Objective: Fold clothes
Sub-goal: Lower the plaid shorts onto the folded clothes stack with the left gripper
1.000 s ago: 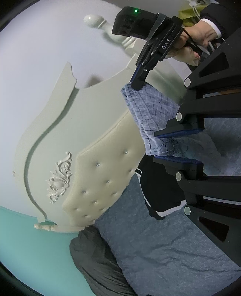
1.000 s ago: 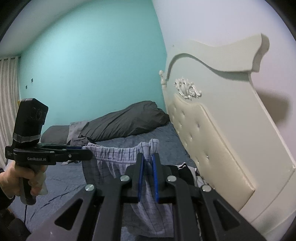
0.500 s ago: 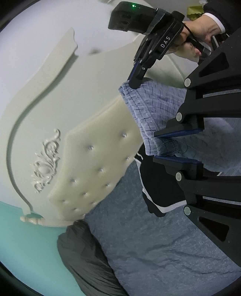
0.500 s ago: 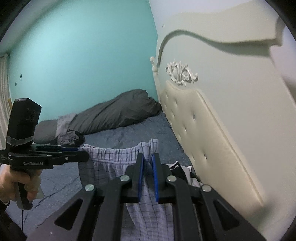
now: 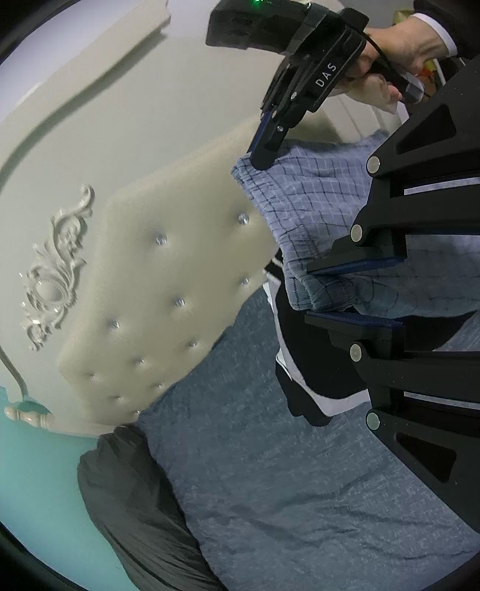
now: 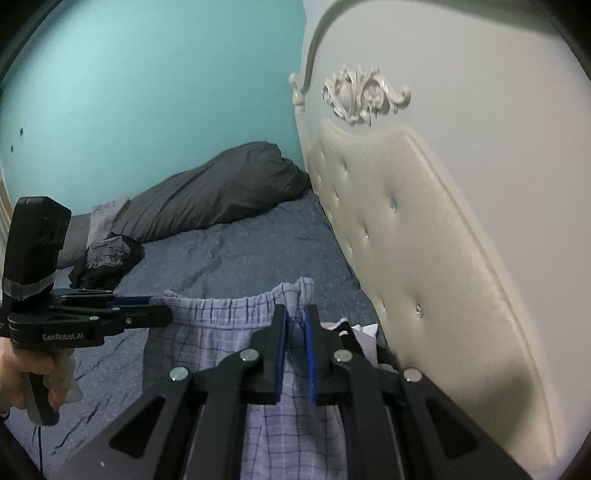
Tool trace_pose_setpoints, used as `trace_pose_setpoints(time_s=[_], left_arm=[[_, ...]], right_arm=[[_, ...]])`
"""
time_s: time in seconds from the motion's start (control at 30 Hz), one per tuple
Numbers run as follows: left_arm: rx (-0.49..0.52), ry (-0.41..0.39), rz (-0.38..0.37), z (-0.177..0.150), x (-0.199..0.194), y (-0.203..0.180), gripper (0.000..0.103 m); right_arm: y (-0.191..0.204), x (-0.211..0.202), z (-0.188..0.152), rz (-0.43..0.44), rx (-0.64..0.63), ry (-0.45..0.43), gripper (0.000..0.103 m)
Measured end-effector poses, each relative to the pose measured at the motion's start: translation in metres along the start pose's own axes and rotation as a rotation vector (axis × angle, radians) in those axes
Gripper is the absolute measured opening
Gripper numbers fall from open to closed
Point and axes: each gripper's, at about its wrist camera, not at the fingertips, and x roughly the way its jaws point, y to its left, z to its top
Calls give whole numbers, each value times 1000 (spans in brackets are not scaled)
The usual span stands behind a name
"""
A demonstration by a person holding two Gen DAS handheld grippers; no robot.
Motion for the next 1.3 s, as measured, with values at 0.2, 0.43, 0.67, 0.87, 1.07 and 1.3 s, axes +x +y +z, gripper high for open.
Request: trace_pose_setpoints(time_s=[0.2, 0.43, 0.67, 0.87, 1.07, 1.3], left_arm=[[-54, 46, 13, -1, 32, 26, 21], [-108, 119, 22, -17, 74, 47, 21], [-161, 142, 5, -31, 98, 60, 23], [-178, 126, -13, -28, 87, 63, 40], [-188, 79, -23, -20, 65, 70, 48], [-123, 70, -35, -26, 60, 56, 48]], right_arm=[[1, 41, 3, -22, -29, 65, 9], [1, 88, -11, -51, -51, 192, 9], [-3, 108, -25, -73, -79, 270, 9], [-9, 111, -24, -83, -25, 275, 11], [-21, 87, -12, -74, 44, 195, 20], [-14, 77, -8, -26, 14, 167, 17]])
